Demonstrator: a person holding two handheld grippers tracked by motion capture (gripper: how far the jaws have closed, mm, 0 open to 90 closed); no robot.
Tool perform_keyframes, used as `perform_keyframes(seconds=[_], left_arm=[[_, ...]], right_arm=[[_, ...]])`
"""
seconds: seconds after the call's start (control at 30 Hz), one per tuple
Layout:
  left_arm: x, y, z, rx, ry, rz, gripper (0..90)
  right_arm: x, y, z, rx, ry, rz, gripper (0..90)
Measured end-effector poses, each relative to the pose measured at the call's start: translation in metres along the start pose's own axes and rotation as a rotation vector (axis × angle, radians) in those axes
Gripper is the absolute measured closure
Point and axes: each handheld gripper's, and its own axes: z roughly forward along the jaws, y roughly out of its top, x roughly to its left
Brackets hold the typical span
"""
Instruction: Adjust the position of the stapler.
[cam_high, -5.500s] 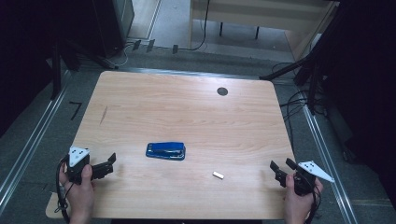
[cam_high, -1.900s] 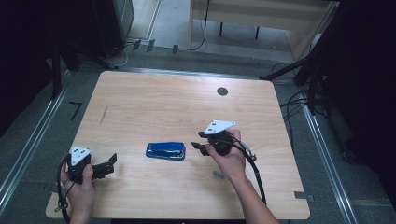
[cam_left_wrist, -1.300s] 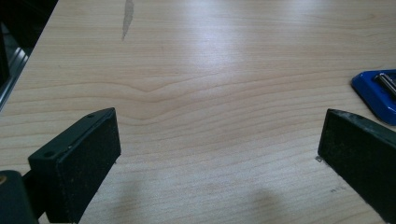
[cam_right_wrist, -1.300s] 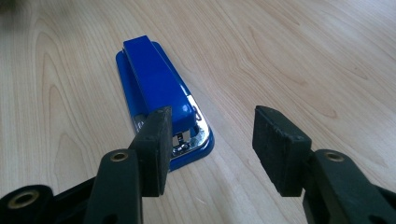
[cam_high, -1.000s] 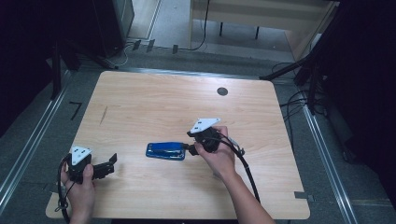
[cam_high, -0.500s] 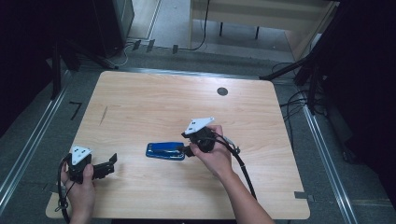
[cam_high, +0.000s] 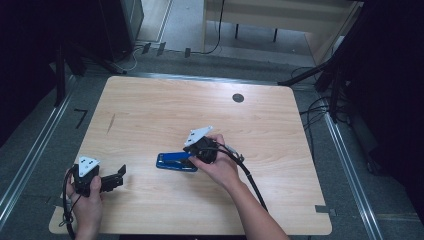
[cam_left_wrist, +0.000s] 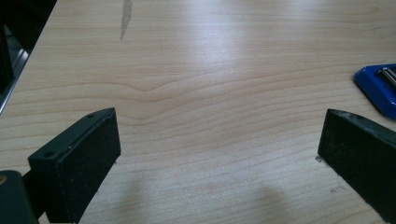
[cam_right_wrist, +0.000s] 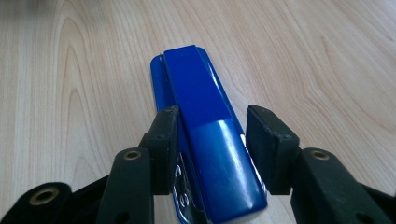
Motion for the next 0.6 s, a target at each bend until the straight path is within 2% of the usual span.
perform_keyframes(seconds=[0.13, 0.3, 0.53, 0.6], left_arm=[[0.000, 0.000, 0.000, -0.001, -0.001, -0.002, 0.0], [0.000, 0.000, 0.000, -0.004, 0.002, -0.001, 0.0], [0.000, 0.000, 0.000, -0.002, -0.001, -0.003, 0.0], [0.000, 0.000, 0.000, -0.002, 0.001, -0.001, 0.0]], right_arm=[[0.001, 0.003, 0.007, 0.024, 0.009, -0.015, 57.4], [-0.002, 0.005, 0.011, 0.031, 0.037, -0.007, 58.1], [-0.002, 0.007, 0.015, 0.047, 0.035, -0.031, 58.1], [0.000, 0.007, 0.019, 0.082, 0.013, -0.063, 57.1]])
